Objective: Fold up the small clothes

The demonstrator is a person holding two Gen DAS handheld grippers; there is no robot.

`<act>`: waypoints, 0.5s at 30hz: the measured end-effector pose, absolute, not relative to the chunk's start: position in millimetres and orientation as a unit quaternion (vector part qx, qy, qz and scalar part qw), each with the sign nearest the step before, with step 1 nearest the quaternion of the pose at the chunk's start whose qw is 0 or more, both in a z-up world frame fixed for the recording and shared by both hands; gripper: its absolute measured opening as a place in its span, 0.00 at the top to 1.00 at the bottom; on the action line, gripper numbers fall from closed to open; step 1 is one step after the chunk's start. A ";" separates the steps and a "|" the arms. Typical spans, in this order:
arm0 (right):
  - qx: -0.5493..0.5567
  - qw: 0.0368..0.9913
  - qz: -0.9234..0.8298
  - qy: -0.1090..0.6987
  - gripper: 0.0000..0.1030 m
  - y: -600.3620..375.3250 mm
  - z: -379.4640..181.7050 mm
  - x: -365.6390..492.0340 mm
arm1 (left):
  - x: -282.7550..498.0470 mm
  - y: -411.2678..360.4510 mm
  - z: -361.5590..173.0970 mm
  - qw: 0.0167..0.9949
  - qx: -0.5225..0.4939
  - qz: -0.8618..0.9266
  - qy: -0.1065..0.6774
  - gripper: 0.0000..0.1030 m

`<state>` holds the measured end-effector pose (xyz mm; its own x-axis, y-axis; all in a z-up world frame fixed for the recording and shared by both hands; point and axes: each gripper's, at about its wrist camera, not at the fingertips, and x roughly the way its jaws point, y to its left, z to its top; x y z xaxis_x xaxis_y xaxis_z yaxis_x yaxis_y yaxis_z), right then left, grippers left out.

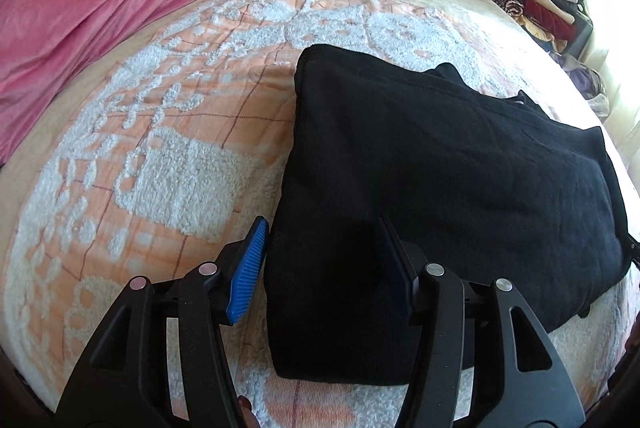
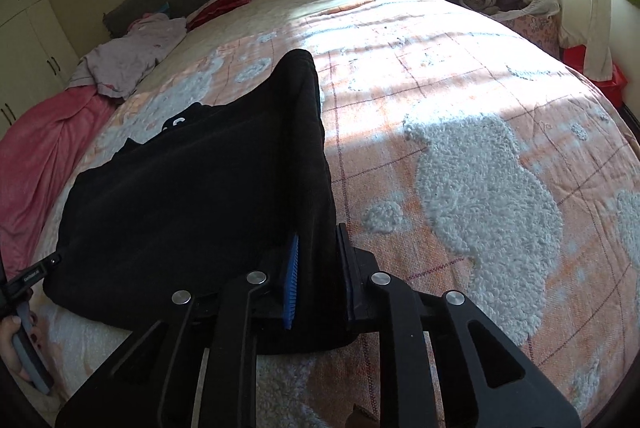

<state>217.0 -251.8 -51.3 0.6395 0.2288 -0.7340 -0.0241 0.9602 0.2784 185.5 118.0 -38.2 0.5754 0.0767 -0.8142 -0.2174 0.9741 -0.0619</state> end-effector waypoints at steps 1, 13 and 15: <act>0.124 0.897 0.067 0.419 0.82 -252.7 -53.1 216.2 | 182.9 117.0 -38.4 0.885 -0.075 0.084 0.452 0.55; 0.113 0.906 0.041 0.407 0.58 -255.2 -47.3 190.1 | 164.5 111.4 -33.2 0.895 -0.059 0.082 0.435 0.55; 0.114 0.905 0.042 0.407 0.56 -256.6 -46.6 186.0 | 162.3 110.8 -32.9 0.895 -0.057 0.081 0.435 0.55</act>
<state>186.0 -256.6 -46.6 0.6654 0.1692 -0.7271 0.0156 0.9706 0.2401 162.3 110.8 -32.9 0.6085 0.0954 -0.7878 -0.1954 0.9802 -0.0322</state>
